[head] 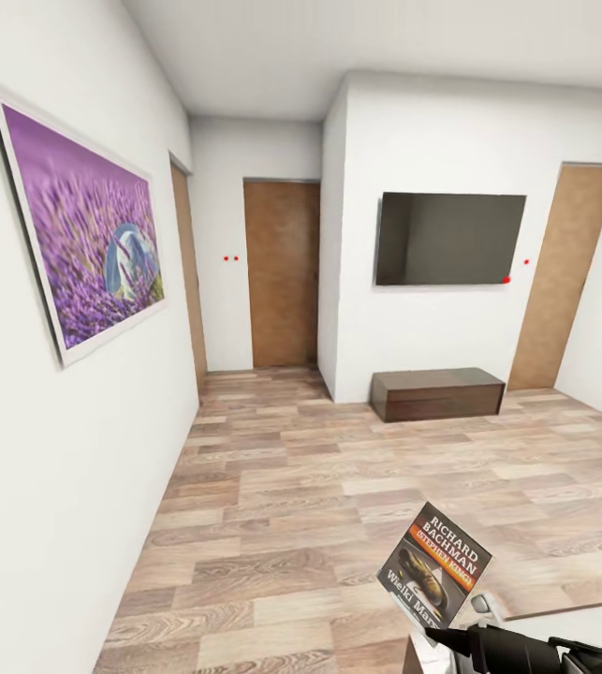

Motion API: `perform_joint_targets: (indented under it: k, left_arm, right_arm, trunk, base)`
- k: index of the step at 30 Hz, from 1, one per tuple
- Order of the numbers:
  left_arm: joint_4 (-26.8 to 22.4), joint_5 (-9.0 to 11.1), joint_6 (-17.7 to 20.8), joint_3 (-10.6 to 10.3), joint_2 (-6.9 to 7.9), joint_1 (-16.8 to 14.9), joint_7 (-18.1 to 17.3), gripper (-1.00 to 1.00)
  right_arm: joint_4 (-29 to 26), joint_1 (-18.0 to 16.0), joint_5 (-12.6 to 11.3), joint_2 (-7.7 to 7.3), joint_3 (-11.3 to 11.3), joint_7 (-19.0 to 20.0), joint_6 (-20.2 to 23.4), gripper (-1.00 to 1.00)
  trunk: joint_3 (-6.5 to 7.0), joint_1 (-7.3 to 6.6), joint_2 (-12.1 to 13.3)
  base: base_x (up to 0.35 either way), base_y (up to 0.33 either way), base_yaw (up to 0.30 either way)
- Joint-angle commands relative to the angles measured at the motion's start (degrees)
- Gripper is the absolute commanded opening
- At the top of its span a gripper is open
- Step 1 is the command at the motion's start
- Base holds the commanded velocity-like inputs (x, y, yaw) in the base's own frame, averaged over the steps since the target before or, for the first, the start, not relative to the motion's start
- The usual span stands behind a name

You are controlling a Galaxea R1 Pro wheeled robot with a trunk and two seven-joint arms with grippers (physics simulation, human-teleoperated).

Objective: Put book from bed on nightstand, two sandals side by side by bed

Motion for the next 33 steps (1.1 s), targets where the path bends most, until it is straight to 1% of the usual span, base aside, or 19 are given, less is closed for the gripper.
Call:
perform_joint_targets:
  k: [1, 13, 16, 23, 33]
  left_arm:
    - [0.1, -0.6, -0.2, 0.5, 0.01, 0.0, -0.1, 1.0]
    - [0.1, -0.6, -0.2, 0.5, 0.03, 0.0, -0.2, 1.0]
    - [0.1, -0.6, -0.3, 0.5, 0.03, 0.0, -0.2, 1.0]
    - [0.1, -0.6, -2.6, 0.5, 0.08, 0.0, -0.2, 1.0]
    - [0.1, -0.6, -3.0, 0.6, 0.12, 0.0, -0.2, 1.0]
  right_arm:
    - [0.0, 0.0, -0.6, -0.06, 0.3, 0.1, 0.6, -1.0]
    - [0.0, 0.0, -0.6, -0.06, 0.3, 0.1, 0.6, -1.0]
    - [0.0, 0.0, -0.6, -0.06, 0.3, 0.1, 0.6, -1.0]
    - [0.0, 0.0, -0.6, -0.06, 0.3, 0.2, 0.6, -1.0]
    - [-0.1, 0.0, -0.6, -0.06, 0.3, 0.2, 0.6, -1.0]
  trunk:
    - [0.05, 0.03, 0.0]
    - [0.98, 0.03, 0.0]
    - [1.21, 0.03, 0.0]
    - [1.74, 0.03, 0.0]
    - [2.51, 0.03, 0.0]
  base:
    - [0.0, 0.0, 0.2]
    - [0.0, 0.002, 0.201]
    - [0.0, 0.099, 0.201]
    - [0.0, 0.13, 0.201]
    - [0.0, 0.01, 0.202]
